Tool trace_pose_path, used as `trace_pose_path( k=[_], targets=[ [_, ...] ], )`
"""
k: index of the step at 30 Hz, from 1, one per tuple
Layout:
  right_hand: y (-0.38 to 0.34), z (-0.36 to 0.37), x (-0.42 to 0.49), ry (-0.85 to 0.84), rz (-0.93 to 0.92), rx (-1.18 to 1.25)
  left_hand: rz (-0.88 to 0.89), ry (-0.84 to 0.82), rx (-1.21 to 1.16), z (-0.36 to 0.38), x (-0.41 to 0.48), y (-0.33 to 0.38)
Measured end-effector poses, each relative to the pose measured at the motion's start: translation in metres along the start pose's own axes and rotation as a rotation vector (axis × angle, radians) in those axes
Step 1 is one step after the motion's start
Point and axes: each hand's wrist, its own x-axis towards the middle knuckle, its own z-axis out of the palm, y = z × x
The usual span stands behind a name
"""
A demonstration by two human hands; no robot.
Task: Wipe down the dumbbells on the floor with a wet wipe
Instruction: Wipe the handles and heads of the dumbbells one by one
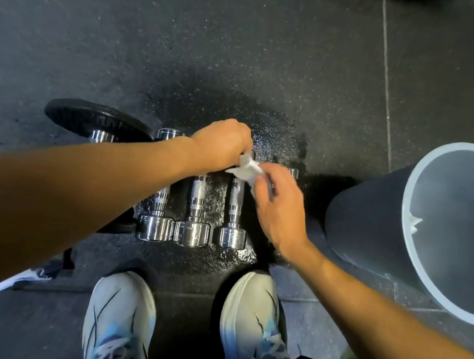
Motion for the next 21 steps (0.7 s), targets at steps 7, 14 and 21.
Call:
trace_pose_path(
  k=[7,14,21],
  targets=[
    [0.014,0.024,-0.015,-0.221,0.159,0.048,0.032,0.032,0.006,0.003,-0.001,0.000],
    [0.005,0.026,0.002,-0.237,0.424,0.112,0.051,0.048,0.023,0.004,-0.003,-0.001],
    [0.000,0.034,0.002,-0.495,0.564,0.039,0.098,0.046,0.060,0.006,-0.005,-0.001]
  ],
)
